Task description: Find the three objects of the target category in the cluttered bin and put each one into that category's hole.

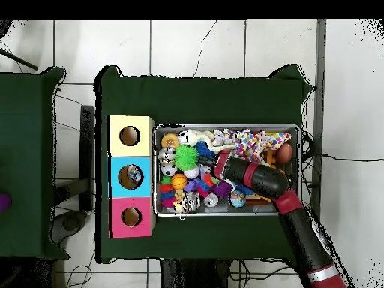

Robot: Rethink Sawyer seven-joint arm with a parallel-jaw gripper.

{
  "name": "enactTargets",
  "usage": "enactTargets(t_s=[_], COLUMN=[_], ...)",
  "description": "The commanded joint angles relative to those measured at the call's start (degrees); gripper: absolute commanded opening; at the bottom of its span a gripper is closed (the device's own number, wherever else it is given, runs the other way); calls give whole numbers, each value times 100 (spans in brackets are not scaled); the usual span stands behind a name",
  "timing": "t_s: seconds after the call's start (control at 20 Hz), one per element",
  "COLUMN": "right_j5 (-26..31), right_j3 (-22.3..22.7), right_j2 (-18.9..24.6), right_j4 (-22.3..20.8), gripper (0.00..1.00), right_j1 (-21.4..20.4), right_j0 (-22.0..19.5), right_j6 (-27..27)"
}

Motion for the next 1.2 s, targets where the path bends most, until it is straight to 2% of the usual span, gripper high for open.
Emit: enactTargets(t_s=[0.05, 0.25, 0.35, 0.5, 0.6, 0.7, 1.2], right_j5=[11, 11, -25, -83, -114, -59, -185], right_j3=[-1050, -1044, -852, -300, 138, 393, 639], right_j2=[-396, -372, -331, -255, -128, 1, -4], right_j4=[-275, -280, -321, -352, -327, -202, 33], gripper=[0, 0, 0, 0, 0, 0, 0], right_j1=[292, 336, 174, -487, -1075, -1486, -1953], right_j0=[-58, -90, -97, 5, 110, 195, 332], right_j6=[-1410, -1482, -1356, -606, -16, 341, 499])
